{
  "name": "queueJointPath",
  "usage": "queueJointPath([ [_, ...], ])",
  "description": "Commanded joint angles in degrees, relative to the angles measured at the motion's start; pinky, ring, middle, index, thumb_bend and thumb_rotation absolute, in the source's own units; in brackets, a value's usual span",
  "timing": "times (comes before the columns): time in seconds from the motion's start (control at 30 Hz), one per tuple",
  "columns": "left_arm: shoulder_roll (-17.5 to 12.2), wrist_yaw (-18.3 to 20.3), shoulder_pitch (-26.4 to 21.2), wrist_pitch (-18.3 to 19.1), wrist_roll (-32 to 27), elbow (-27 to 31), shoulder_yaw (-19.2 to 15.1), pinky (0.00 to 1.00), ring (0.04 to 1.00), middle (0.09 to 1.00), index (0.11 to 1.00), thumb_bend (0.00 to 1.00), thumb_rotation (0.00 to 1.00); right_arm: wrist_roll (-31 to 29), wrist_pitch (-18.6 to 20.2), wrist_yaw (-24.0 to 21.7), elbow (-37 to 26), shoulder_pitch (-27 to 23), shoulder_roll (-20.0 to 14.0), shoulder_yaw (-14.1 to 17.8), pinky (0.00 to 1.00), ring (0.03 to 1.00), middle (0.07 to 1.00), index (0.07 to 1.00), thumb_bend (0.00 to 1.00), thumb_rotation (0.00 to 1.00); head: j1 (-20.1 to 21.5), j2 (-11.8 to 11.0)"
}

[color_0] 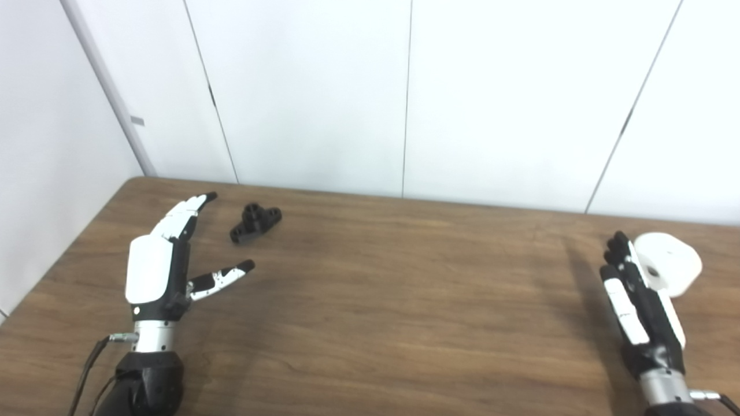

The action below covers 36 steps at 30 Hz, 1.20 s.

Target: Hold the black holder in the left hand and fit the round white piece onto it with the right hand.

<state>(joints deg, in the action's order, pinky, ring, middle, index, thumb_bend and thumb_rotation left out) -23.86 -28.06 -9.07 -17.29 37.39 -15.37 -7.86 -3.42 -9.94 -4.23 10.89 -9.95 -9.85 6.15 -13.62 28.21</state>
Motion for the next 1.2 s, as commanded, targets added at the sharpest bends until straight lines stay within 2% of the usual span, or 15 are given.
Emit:
queueJointPath([
  [0.0, -2.6, 3.4, -2.8, 3.0, -3.4, -0.1, -1.2, 0.93, 0.959, 0.956, 0.926, 0.86, 0.40, 0.4, -2.0, 0.4, 3.5, 2.6, 0.4, -0.2, 0.99, 1.000, 1.000, 1.000, 0.32, 0.77, -0.2, -0.1],
  [0.2, -4.5, 10.9, -5.6, 9.9, -8.5, -3.0, -1.0, 0.98, 0.999, 0.998, 0.990, 0.93, 0.48, -0.6, -2.2, -0.1, 3.4, 2.6, 0.4, 0.1, 1.00, 1.000, 1.000, 1.000, 0.32, 0.77, -0.8, -0.3],
  [0.37, -5.9, 14.0, -7.5, 12.3, -9.7, -6.3, 0.2, 0.98, 1.000, 1.000, 0.986, 0.94, 0.47, 0.3, -2.5, 0.4, 3.2, 2.8, 0.4, 0.0, 1.00, 1.000, 1.000, 1.000, 0.30, 0.78, -1.3, -0.3],
  [0.47, -7.2, 15.2, -8.7, 12.5, -9.4, -9.1, 1.3, 0.99, 1.000, 1.000, 0.978, 0.95, 0.48, 0.1, -2.0, 0.4, 2.9, 2.9, 0.5, 0.1, 1.00, 1.000, 1.000, 1.000, 0.30, 0.77, -1.7, -0.2],
  [0.6, -9.0, 16.5, -10.1, 12.5, -9.0, -11.4, 3.0, 1.00, 0.992, 0.967, 0.918, 0.95, 0.43, -0.3, -1.7, 0.1, 2.6, 3.0, 0.4, 0.1, 1.00, 1.000, 1.000, 1.000, 0.29, 0.77, -1.8, -0.1],
  [0.73, -11.3, 19.1, -11.8, 13.0, -8.9, -13.4, 5.0, 1.00, 0.986, 0.949, 0.886, 0.96, 0.43, 0.0, -1.7, 0.3, 2.5, 2.9, 0.2, 0.2, 1.00, 1.000, 1.000, 1.000, 0.28, 0.76, -2.3, 0.1],
  [0.8, -11.8, 19.8, -12.3, 13.0, -9.1, -14.1, 5.6, 1.00, 0.986, 0.946, 0.877, 0.96, 0.42, 0.1, -1.7, 0.4, 2.8, 2.9, 0.1, 0.2, 1.00, 1.000, 1.000, 1.000, 0.29, 0.78, -2.7, -0.1],
  [1.0, -12.9, 21.9, -13.8, 13.6, -9.1, -15.3, 7.4, 1.00, 0.988, 0.949, 0.861, 0.95, 0.40, -1.8, -1.8, -0.5, 2.8, 2.8, -0.1, 0.7, 1.00, 1.000, 1.000, 1.000, 0.29, 0.75, -4.3, -0.1],
  [1.17, -13.4, 23.0, -14.7, 12.7, -10.1, -17.2, 8.0, 1.00, 0.994, 0.949, 0.859, 0.96, 0.41, -1.8, -1.8, -0.7, 2.4, 3.1, -0.5, 0.4, 1.00, 1.000, 1.000, 1.000, 0.29, 0.79, -4.1, 0.1],
])
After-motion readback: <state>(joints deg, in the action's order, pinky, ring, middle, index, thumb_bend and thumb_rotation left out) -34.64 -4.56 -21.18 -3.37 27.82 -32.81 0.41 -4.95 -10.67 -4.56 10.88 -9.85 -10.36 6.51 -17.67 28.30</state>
